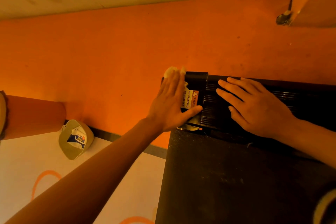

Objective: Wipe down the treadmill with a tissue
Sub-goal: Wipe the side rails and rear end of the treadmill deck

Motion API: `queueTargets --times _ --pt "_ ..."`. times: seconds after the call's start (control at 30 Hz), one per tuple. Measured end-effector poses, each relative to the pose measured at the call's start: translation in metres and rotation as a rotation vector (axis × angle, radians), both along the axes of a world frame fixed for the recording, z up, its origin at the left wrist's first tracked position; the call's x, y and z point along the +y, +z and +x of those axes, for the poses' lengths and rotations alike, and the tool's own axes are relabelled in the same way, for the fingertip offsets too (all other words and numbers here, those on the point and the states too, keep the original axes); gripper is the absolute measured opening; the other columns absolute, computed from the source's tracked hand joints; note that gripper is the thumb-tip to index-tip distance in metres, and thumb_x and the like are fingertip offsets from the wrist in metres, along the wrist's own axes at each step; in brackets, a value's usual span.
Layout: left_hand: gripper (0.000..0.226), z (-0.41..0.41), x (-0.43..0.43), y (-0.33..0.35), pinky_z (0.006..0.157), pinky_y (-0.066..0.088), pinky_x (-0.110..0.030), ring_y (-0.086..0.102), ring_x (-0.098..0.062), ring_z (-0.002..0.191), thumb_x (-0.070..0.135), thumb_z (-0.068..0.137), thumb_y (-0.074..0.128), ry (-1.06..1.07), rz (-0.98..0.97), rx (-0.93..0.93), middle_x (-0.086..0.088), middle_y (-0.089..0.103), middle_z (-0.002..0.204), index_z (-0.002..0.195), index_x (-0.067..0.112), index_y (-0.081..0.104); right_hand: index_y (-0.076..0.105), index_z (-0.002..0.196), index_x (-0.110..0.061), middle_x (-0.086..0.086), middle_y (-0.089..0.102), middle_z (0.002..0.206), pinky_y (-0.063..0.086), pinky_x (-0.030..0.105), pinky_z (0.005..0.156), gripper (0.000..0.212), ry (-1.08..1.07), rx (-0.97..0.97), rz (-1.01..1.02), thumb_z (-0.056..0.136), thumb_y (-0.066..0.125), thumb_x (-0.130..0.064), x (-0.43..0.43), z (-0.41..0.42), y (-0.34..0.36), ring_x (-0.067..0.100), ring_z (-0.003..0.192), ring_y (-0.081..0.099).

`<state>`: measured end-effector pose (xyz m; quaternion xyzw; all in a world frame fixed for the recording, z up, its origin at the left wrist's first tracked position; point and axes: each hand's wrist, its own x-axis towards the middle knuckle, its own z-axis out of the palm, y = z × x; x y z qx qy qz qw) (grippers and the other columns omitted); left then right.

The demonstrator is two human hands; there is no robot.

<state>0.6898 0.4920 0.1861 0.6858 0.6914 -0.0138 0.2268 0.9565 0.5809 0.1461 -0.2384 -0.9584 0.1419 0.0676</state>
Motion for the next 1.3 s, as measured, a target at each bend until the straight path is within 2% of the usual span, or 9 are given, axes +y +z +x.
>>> queueTargets --times 0.13,0.3,0.5,0.63,0.73,0.8,0.87,1.07,1.3 --pt "0.116 0.044 -0.027 0.002 0.13 -0.004 -0.043 -0.02 -0.018 0.158 0.083 0.089 0.037 -0.13 -0.008 -0.02 -0.009 -0.018 0.172 0.164 0.009 -0.011 0.048 0.153 -0.008 0.014 0.041 0.161 0.031 0.053 0.122 0.056 0.001 0.001 -0.001 0.103 0.037 -0.032 0.001 0.001 -0.001 0.033 0.15 0.037" --pt "0.11 0.034 -0.048 0.002 0.13 0.0 -0.045 -0.015 -0.022 0.159 0.083 0.092 0.026 -0.278 -0.003 0.078 -0.012 -0.013 0.172 0.165 0.007 -0.002 0.048 0.153 -0.008 0.014 0.041 0.162 0.031 0.052 0.122 0.057 0.002 0.003 0.002 0.102 0.037 -0.032 0.001 0.001 -0.001 0.033 0.15 0.037" --pt "0.112 0.045 -0.019 -0.006 0.13 0.003 -0.048 -0.014 -0.022 0.159 0.081 0.091 0.037 -0.159 0.057 0.019 -0.013 -0.012 0.172 0.164 0.005 -0.003 0.048 0.153 -0.008 0.014 0.041 0.161 0.03 0.052 0.122 0.057 -0.004 -0.004 0.006 0.103 0.038 -0.032 0.0 0.001 0.0 0.033 0.149 0.037" --pt "0.115 0.037 -0.051 -0.006 0.13 0.001 -0.045 -0.013 -0.022 0.16 0.085 0.089 0.035 -0.228 0.04 0.075 -0.011 -0.012 0.173 0.165 0.007 -0.003 0.047 0.153 -0.008 0.014 0.041 0.161 0.032 0.053 0.121 0.057 -0.004 -0.005 0.006 0.103 0.037 -0.032 0.0 0.0 0.0 0.034 0.149 0.037" --pt "0.112 0.023 -0.029 -0.006 0.13 -0.006 -0.039 -0.013 -0.017 0.159 0.084 0.089 0.033 -0.095 0.047 0.035 -0.007 -0.01 0.173 0.165 0.011 -0.004 0.048 0.152 -0.007 0.015 0.042 0.16 0.032 0.054 0.121 0.056 -0.006 0.003 0.008 0.102 0.037 -0.032 -0.001 0.0 -0.001 0.034 0.149 0.038" --pt "0.11 0.026 0.0 -0.006 0.13 -0.004 -0.041 -0.013 -0.016 0.159 0.083 0.09 0.033 -0.023 0.044 -0.011 -0.007 -0.01 0.173 0.165 0.013 -0.006 0.048 0.152 -0.007 0.015 0.042 0.161 0.031 0.053 0.121 0.056 -0.006 0.006 0.015 0.103 0.038 -0.032 0.0 0.001 -0.001 0.034 0.149 0.037" --pt "0.111 0.037 0.008 -0.006 0.13 0.0 -0.046 -0.014 -0.017 0.159 0.083 0.089 0.03 -0.054 0.037 -0.037 -0.008 -0.012 0.173 0.165 0.012 -0.007 0.048 0.153 -0.007 0.015 0.041 0.161 0.031 0.053 0.121 0.056 -0.002 0.006 0.013 0.103 0.038 -0.032 0.0 0.001 -0.001 0.034 0.149 0.037" --pt "0.115 0.049 -0.05 -0.003 0.131 0.001 -0.045 -0.014 -0.021 0.159 0.083 0.087 0.033 -0.218 0.0 -0.063 -0.01 -0.014 0.173 0.164 0.006 -0.003 0.047 0.153 -0.008 0.015 0.04 0.162 0.031 0.053 0.121 0.056 -0.004 -0.003 0.012 0.103 0.037 -0.032 0.0 0.0 -0.001 0.035 0.149 0.037" --pt "0.108 0.051 0.011 -0.005 0.13 0.002 -0.045 -0.012 -0.02 0.16 0.081 0.091 0.027 -0.178 0.004 -0.041 -0.012 -0.009 0.173 0.165 0.008 -0.002 0.044 0.155 -0.007 0.015 0.04 0.162 0.03 0.053 0.122 0.058 0.005 -0.006 0.017 0.104 0.037 -0.033 0.0 0.001 -0.001 0.034 0.15 0.036"
